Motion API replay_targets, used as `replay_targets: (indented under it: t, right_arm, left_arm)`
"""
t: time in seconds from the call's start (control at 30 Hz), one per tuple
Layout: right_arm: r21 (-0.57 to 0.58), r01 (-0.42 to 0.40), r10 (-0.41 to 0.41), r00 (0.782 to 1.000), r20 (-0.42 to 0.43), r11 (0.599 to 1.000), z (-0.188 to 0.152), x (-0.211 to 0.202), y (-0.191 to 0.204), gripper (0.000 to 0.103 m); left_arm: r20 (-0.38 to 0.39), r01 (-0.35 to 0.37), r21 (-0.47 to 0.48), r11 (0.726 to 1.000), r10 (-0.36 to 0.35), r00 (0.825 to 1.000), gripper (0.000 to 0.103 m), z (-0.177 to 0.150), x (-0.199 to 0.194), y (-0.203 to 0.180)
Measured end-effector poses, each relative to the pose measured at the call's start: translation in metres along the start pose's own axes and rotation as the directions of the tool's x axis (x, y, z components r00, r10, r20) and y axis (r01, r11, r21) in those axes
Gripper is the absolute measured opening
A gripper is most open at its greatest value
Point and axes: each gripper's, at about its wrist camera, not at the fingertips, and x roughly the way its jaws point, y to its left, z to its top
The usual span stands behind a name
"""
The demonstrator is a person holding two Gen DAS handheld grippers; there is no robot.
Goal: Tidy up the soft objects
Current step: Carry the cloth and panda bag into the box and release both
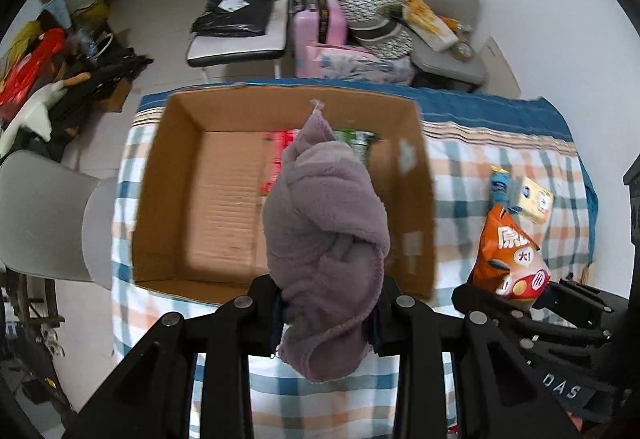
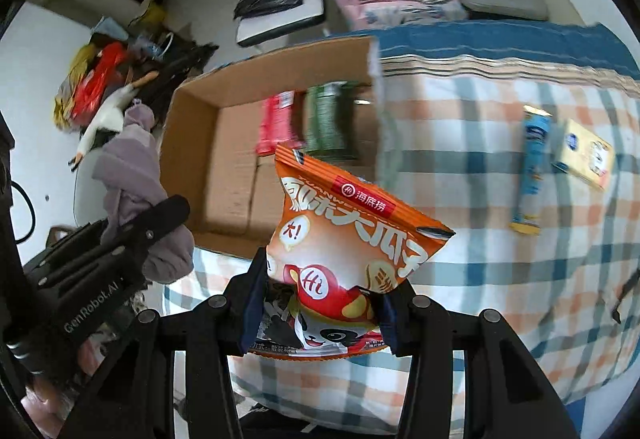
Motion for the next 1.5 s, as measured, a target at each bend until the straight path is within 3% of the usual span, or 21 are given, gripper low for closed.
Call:
replay_targets:
  t: [0.17,0.27,0.57,0.83,1.07,1.1,1.23,1.3,1.37,1.5]
  right_arm:
    - [-0.035,0.039,-0.039,0.999,-0.017,0.999,0.008,0.019,0.036,0.050]
    - [-0.050,0.108,-0.109,0.994,-0.009,0.993,0.014,0.033,0.049,0.050]
    - [0.007,0.244,-0.242,0.967,-0.077,0.970,0.044,0.100,0.038,0.050]
    - [0.033,0.293,-0.286,0.948,-0.137,0.956,0.059,0.141,0.025,0.050]
    - [0.053,0.289,-0.275,0.944,-0.180,0.956,0.066,0.158,0.019,0.052]
    - [0.049,0.292,-0.279,0.943,-0.179,0.955,0.066,0.158,0.020,0.056]
    - [0.042,0.288,-0.277,0.946,-0.171,0.957,0.066,0.156,0.027,0.090]
    - [0.032,0.294,-0.286,0.946,-0.155,0.955,0.066,0.151,0.031,0.091]
    - [0.020,0.308,-0.303,0.943,-0.139,0.951,0.066,0.146,0.036,0.091]
    - [0.003,0.338,-0.336,0.936,-0.106,0.941,0.066,0.135,0.042,0.094]
  left_arm:
    - [-0.005,-0.001,-0.014,1.000,0.001,1.000,0.029,0.012,0.007,0.034]
    - [-0.021,-0.008,-0.011,1.000,0.008,1.000,0.029,0.025,0.022,0.048]
    - [-0.153,-0.004,-0.010,1.000,0.002,0.988,0.029,0.077,0.102,0.085]
    - [-0.240,-0.010,0.002,1.000,0.010,0.971,0.029,0.105,0.160,0.097]
    - [-0.293,-0.026,0.007,1.000,0.027,0.956,0.034,0.113,0.178,0.096]
    - [-0.294,-0.024,0.004,1.000,0.024,0.956,0.035,0.114,0.179,0.098]
    - [-0.280,-0.027,-0.007,1.000,0.024,0.960,0.050,0.112,0.176,0.101]
    - [-0.261,-0.030,-0.003,1.000,0.028,0.965,0.073,0.108,0.168,0.102]
    - [-0.235,-0.044,0.004,0.999,0.044,0.971,0.088,0.103,0.158,0.103]
    - [-0.195,-0.062,0.022,0.998,0.065,0.979,0.096,0.085,0.135,0.105]
